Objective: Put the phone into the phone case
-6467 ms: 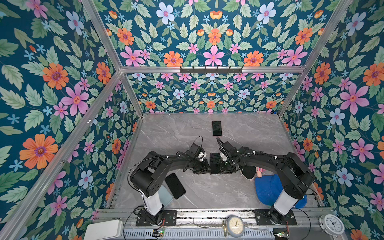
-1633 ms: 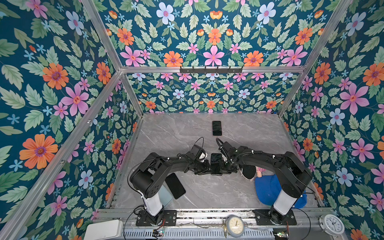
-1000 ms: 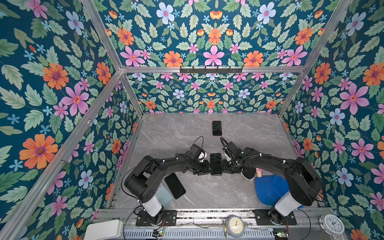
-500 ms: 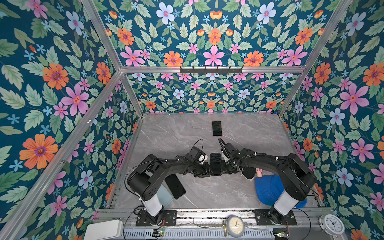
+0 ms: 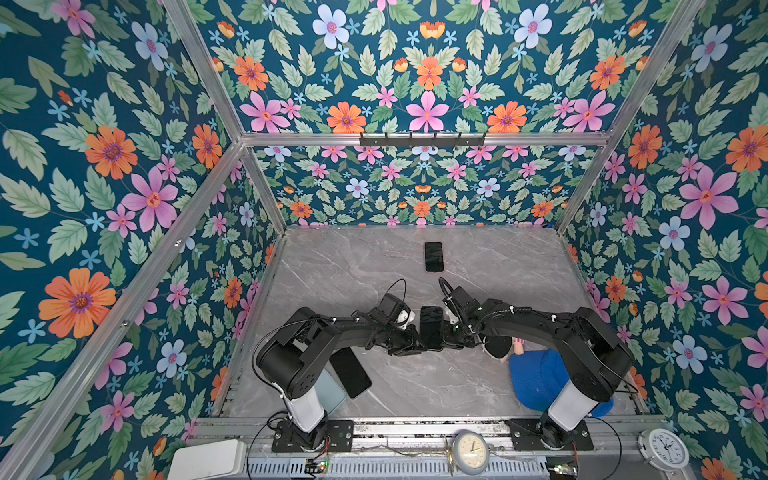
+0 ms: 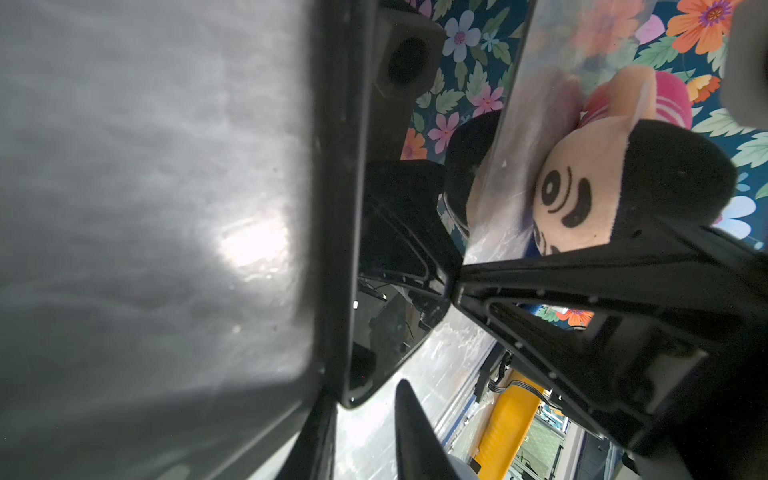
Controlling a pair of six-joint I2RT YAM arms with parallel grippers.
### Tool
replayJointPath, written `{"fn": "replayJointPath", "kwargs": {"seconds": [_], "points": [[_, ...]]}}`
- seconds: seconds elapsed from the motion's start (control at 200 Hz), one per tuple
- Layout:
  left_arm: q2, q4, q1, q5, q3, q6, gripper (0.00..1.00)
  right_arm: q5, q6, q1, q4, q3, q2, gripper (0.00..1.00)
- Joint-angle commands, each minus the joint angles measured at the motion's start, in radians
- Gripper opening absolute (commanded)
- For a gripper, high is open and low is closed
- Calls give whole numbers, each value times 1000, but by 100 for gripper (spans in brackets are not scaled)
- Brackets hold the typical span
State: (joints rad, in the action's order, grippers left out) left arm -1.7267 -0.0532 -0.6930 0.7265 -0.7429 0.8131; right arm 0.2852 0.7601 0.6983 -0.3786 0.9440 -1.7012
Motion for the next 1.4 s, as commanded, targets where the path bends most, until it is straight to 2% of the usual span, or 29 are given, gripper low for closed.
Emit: {"fn": "replayJointPath", "kwargs": {"seconds": [0.0,0.11,0.245,0.345,0.515,0.73,0.965,1.15,1.394], "points": [[-9,-62,-3,4,0,6,26,64,21,16,17,1,-34,6],[-1,-64,-3,2,6,5,26,20,8,22,-46,33,-36,6],[35,-7,8,-13,10,-28,28,-78,-25,15,-153,73,33,8],[69,64,40,-34,0,-75,32,-92,-63,-25,-154,86,77,14],[72,195,104,-61,-70,-184,42,-98,-143,-102,-162,183,4,18],[-14,233,165,-41,-184,-259,46,-43,-159,-142,-152,288,-112,19],[-97,214,167,19,-233,-262,45,46,-131,-171,-114,294,-172,29],[-79,166,161,65,-159,-218,44,120,-90,-169,-57,228,-165,30],[-44,61,134,78,-67,-137,42,134,-37,-127,-7,142,-130,29]]}}
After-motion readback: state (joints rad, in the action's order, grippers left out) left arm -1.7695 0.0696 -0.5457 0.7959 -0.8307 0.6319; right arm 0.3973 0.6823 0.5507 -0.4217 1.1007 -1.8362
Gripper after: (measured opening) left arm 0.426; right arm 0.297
